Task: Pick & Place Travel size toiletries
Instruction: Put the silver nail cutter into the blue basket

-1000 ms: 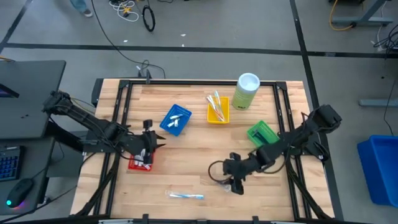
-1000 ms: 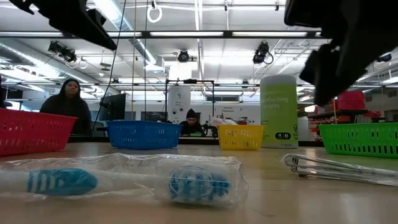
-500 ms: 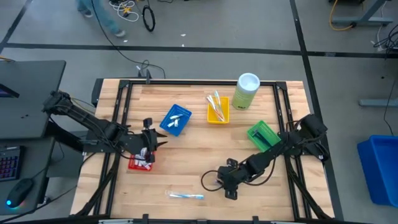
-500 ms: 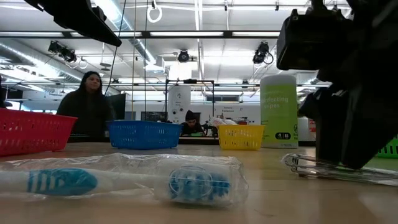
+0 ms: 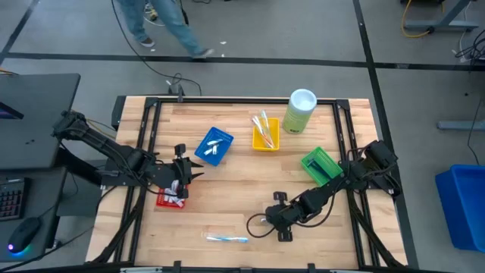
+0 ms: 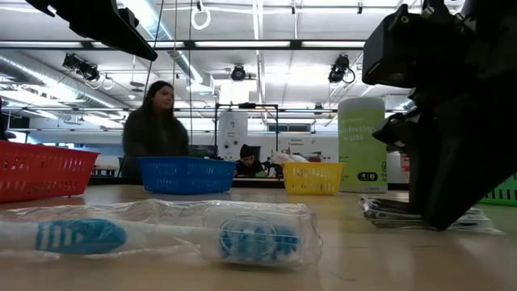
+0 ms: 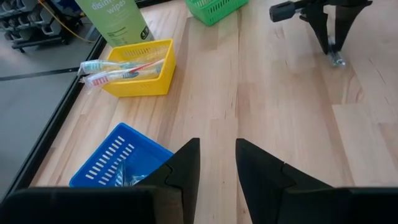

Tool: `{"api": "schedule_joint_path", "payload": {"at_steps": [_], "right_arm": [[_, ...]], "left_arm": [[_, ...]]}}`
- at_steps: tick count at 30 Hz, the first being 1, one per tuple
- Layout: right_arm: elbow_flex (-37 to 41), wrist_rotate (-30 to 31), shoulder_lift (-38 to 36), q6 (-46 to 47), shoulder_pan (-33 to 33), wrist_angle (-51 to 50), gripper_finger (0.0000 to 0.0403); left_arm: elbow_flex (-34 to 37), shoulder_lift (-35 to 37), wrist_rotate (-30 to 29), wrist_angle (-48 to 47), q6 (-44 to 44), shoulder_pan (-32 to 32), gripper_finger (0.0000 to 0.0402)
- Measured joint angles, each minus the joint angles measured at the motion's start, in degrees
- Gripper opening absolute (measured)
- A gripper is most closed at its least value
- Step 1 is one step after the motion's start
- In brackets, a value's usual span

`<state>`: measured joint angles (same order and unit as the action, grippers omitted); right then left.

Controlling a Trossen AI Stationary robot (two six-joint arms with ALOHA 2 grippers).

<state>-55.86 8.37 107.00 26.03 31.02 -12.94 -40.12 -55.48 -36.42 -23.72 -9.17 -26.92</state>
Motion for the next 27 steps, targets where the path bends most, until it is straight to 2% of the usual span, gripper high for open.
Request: {"api": "schedule_joint_path", "payload": {"at_steps": [4,7,12,15,18,20,23,27], "right_arm": [[0.1,-0.2,-0.8,0.0,-0.7,0.2,0.0050],[0.3,0.6,-1.9,0.0,-2.3,0.1,0.0049],[0.3,6.7,-4.5,-1.6,-5.9,2.7,0.0057],[0.3,13.0,-4.7,-9.0,-7.6,5.9,0.0056],[0.3,21.1,-4.9,-21.6,-9.1,14.6,0.0055],[0.3,24.1,-4.7,-30.3,-10.3,21.3,0.0055],[0.3,24.5,-4.7,-38.3,-13.0,29.6,0.0056],[0.3,24.1,-4.7,-40.3,-16.8,34.4,0.0057]], "left_arm": [[0.0,0.0,0.0,0.0,0.0,0.0,0.0112],[0.0,0.0,0.0,0.0,0.0,0.0,0.0112],[0.0,0.0,0.0,0.7,-3.3,0.0,0.0112],[0.0,0.0,0.0,1.4,-10.9,0.0,0.0112],[0.0,0.0,-0.4,3.1,-21.7,0.4,0.0112],[0.0,0.0,0.4,4.7,-26.2,1.0,0.0112],[0.0,0.0,1.5,8.1,-27.5,2.1,0.0112],[0.0,-1.9,1.7,12.4,-23.0,4.0,0.0112]]}}
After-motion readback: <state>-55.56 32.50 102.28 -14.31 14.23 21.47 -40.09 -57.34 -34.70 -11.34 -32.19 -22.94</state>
